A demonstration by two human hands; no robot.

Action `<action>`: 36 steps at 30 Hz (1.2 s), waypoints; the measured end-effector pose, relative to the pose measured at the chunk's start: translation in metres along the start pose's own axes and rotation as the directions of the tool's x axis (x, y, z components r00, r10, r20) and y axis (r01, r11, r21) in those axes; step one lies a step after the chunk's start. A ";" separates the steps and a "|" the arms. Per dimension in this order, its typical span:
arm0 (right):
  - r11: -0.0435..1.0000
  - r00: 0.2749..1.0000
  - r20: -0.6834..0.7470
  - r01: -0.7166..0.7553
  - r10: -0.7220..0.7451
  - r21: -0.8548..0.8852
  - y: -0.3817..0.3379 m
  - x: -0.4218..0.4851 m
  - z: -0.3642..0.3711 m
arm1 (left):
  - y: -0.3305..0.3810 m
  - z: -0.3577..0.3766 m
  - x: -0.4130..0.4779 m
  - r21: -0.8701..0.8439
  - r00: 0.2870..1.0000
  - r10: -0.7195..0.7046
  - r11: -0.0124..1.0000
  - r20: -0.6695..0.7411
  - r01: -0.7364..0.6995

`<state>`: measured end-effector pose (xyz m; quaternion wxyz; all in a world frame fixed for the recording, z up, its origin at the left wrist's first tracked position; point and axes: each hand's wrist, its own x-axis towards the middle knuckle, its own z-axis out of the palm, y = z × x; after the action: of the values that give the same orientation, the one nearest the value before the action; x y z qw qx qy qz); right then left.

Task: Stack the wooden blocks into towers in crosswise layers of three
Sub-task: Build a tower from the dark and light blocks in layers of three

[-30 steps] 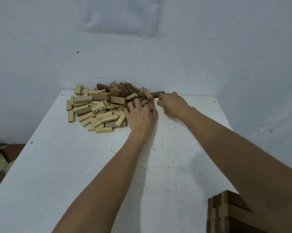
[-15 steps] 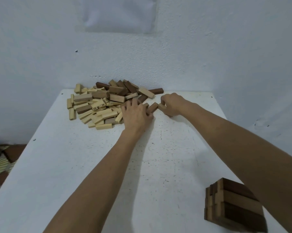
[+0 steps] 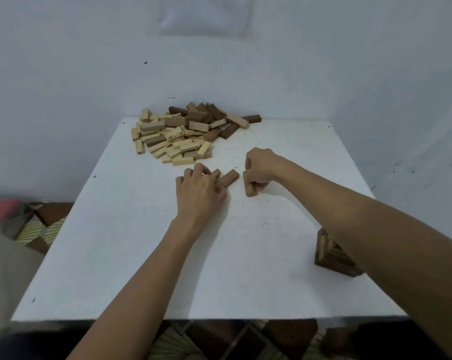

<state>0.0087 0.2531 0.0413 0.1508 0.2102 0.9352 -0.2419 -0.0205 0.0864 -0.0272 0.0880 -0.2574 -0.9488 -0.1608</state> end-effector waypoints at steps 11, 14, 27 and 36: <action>0.893 0.985 -0.159 0.016 0.063 0.449 0.006 -0.068 0.066 | -0.014 -0.022 -0.079 -0.051 0.993 0.112 0.992 -0.024 -0.113; 0.914 0.972 -0.235 0.100 -0.006 0.393 0.011 -0.080 0.078 | -0.020 -0.025 -0.089 -0.140 0.990 0.144 0.980 -0.008 -0.144; 0.937 0.920 -0.250 0.334 -0.302 0.099 0.021 -0.083 0.093 | -0.012 -0.019 -0.096 -0.256 0.999 0.013 0.967 0.038 -0.002; 0.941 0.928 -0.166 0.320 -0.335 -0.107 0.018 -0.096 0.088 | -0.023 -0.026 -0.084 -0.471 0.970 0.193 0.876 0.149 -0.102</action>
<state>0.1164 0.1914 -0.0028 0.0302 0.0664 0.9757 -0.2066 0.0418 0.0197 -0.0298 -0.0552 -0.3569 -0.8651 -0.3482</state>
